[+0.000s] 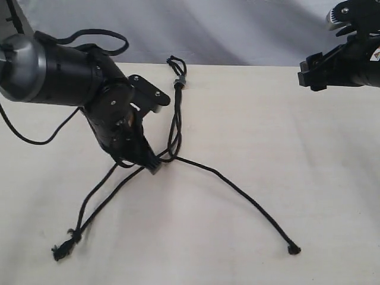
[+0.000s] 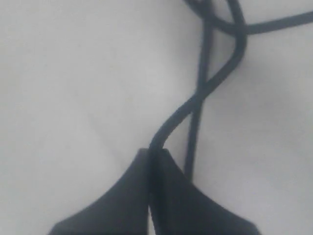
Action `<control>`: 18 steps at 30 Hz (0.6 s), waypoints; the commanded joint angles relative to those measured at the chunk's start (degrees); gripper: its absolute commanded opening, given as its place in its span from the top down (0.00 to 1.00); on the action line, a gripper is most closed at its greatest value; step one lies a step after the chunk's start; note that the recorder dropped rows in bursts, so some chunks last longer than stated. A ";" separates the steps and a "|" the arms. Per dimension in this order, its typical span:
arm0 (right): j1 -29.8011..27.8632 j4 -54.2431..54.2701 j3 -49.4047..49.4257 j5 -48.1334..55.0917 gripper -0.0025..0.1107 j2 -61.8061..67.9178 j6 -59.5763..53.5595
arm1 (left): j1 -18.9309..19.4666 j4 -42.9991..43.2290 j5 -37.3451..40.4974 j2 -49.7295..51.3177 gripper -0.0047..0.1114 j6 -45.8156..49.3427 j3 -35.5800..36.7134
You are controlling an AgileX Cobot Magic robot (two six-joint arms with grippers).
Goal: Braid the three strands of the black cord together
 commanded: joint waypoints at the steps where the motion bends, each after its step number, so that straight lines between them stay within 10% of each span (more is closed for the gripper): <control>1: 0.06 0.00 0.03 -0.64 0.29 -0.57 0.46 | 4.28 1.03 -0.54 3.49 0.96 4.91 0.10; 12: 0.06 0.00 0.03 -0.74 0.29 -0.57 0.44 | 3.43 -16.37 2.05 10.68 0.96 13.17 0.10; 18: 0.06 0.00 0.03 -0.84 0.29 -0.57 0.44 | -4.37 -32.11 5.24 10.56 0.96 29.92 0.10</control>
